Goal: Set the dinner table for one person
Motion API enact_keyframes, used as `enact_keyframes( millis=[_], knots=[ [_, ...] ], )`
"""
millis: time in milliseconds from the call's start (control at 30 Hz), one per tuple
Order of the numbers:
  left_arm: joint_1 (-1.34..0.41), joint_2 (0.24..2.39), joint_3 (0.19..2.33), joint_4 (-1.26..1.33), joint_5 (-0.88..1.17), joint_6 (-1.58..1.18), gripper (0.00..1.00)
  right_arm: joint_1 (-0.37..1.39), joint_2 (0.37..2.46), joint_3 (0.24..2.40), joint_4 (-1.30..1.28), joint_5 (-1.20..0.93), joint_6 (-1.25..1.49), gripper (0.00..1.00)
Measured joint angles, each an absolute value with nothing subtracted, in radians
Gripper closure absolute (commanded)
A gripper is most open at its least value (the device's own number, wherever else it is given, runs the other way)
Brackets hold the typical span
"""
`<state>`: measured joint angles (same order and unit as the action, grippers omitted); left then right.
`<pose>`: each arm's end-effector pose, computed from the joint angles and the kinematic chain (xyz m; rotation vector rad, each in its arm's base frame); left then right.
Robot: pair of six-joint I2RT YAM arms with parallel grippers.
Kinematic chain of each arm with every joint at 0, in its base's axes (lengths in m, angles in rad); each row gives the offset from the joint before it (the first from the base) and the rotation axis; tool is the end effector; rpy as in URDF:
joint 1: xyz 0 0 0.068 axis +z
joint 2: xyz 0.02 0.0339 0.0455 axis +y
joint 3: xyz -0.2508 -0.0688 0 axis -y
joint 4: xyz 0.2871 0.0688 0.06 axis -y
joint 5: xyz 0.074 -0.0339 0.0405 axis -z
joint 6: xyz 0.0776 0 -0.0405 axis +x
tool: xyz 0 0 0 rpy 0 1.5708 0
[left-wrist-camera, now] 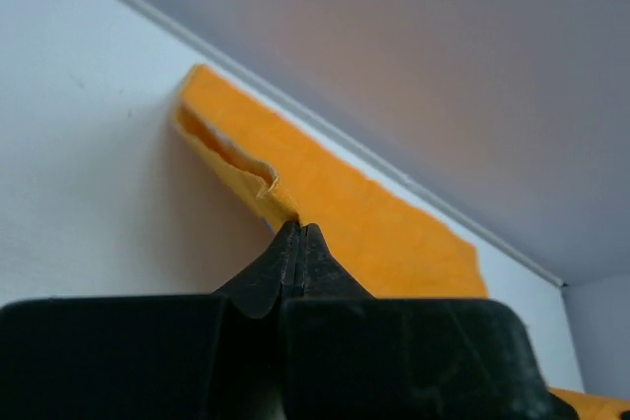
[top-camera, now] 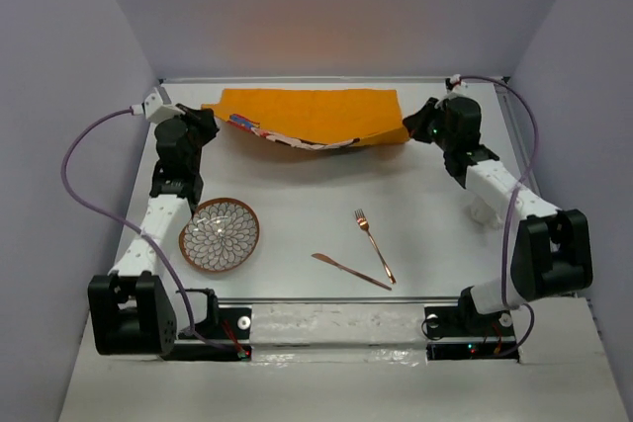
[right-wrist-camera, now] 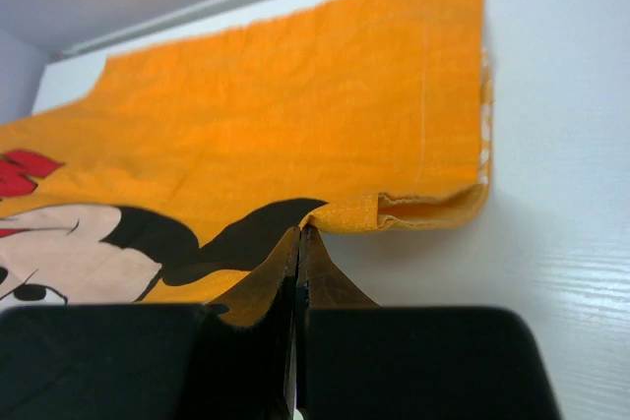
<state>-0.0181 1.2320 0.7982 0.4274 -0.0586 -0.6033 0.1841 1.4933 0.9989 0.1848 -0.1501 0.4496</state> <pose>0.3739 -0.0022 0.2828 -0.5041 1.5125 -0.4396 0.4160 0.0893 0.2342 0.1492 1.9117 0.5723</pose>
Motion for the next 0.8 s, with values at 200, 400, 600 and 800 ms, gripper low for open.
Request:
enact_keyframes(
  millis=[200,400,600,800],
  knots=[
    [-0.02,1.084,0.795,0.427,-0.029,-0.611,1.0,0.184,1.322,1.002,0.128,-0.097,0.441,1.0],
    [-0.02,0.989,0.836,0.368,0.017,-0.611,1.0,0.184,1.185,1.104,0.016,-0.009,0.41,1.0],
    [-0.02,1.081,1.035,0.362,0.062,-0.607,1.0,0.173,1.237,1.33,-0.016,0.051,0.357,1.0],
    [-0.02,1.308,1.279,0.319,0.096,-0.606,1.0,0.123,1.473,1.555,-0.086,0.037,0.336,1.0]
  ],
)
